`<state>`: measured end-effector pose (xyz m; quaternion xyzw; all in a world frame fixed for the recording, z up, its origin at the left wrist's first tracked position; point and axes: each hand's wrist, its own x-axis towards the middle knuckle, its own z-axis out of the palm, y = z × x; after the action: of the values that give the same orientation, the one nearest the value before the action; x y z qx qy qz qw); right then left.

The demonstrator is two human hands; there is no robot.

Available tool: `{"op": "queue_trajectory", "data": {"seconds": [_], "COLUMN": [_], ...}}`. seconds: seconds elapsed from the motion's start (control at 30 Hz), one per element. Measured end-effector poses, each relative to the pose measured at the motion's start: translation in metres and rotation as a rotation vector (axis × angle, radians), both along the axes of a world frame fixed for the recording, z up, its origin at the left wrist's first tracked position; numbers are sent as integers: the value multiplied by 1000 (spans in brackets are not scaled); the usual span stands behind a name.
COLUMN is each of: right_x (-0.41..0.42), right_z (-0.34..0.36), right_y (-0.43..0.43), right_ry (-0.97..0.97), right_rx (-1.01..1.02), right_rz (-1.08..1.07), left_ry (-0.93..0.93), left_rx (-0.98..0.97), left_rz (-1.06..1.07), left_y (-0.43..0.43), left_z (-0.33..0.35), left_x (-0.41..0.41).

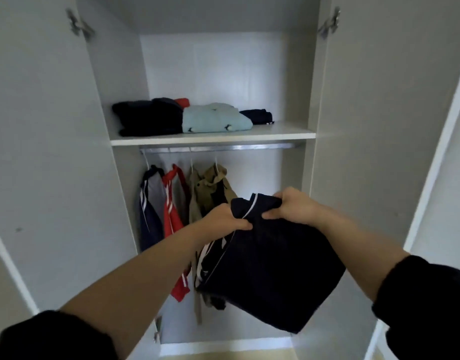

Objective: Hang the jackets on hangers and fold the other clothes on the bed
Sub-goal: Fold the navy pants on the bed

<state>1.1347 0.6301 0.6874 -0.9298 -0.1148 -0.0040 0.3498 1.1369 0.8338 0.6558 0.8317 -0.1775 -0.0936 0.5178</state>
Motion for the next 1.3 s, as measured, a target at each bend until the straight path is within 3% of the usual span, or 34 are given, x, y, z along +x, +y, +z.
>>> {"op": "queue_trajectory", "data": {"seconds": [0.17,0.33,0.4,0.5,0.57,0.63,0.8,1.03,1.17,1.3], "right_x": [104,191,225,263,289,316,366,447,477,507], "right_z": [22,35,38,46,48,56,125,185,205,188], "right_y": [7,-1,-5,-3,2,8,23,37,55,71], "right_ry": [-279,-490,-394,28,149,161,139,151,177,185], "right_rx": [114,593,832,1299,1323,1312,1499,1379,1371,1060], "right_rz": [-95,-315,-417,-296,-200,-157,93,62,102,-128], "left_ry": [-60,-127,-145,-140,-101,-12,136,203,-55,-230], "left_rx": [-81,-297,-396,-507,-609,-686,-752,-517,-331,271], "left_rz": [169,301,307,293,269,229,244,365,475,570], "left_y": [5,17,25,40,50,57,76,109,123,133], "left_z": [49,102,122,151,169,189,240,276,287,275], "left_x": [80,151,180,225,261,297,386,478,517,547]}}
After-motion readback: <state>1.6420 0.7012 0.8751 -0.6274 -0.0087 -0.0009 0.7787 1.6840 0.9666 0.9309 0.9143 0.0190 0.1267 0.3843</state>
